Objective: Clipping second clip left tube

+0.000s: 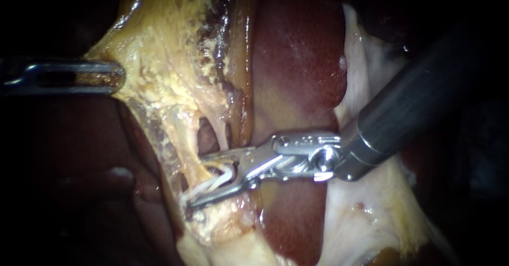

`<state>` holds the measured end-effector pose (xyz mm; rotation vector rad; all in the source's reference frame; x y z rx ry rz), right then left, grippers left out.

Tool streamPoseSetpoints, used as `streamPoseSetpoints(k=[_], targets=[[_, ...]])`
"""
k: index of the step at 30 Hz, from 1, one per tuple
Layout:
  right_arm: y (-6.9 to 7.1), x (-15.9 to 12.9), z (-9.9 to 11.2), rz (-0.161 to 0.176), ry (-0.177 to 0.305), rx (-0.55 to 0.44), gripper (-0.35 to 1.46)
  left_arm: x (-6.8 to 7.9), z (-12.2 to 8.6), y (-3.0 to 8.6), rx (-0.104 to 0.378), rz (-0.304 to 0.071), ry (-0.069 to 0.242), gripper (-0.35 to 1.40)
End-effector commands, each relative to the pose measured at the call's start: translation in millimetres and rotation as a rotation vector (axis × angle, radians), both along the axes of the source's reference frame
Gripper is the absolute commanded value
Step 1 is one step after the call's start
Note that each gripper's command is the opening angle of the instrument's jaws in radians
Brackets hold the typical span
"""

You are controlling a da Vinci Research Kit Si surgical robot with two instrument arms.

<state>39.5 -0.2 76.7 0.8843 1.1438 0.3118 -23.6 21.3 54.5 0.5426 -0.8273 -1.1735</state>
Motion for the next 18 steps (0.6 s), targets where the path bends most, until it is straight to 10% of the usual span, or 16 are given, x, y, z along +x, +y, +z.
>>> streamPoseSetpoints(k=[1,18], targets=[[0.0,0.1,0.0,0.001,0.009,0.01,0.54,0.0,0.0,0.0,0.0,0.0,0.001,-0.35],[-0.4,1.1,-0.8,-0.021,0.112,0.158,0.53,-0.2,0.0,0.0,0.0,-0.001,0.001,-0.35]])
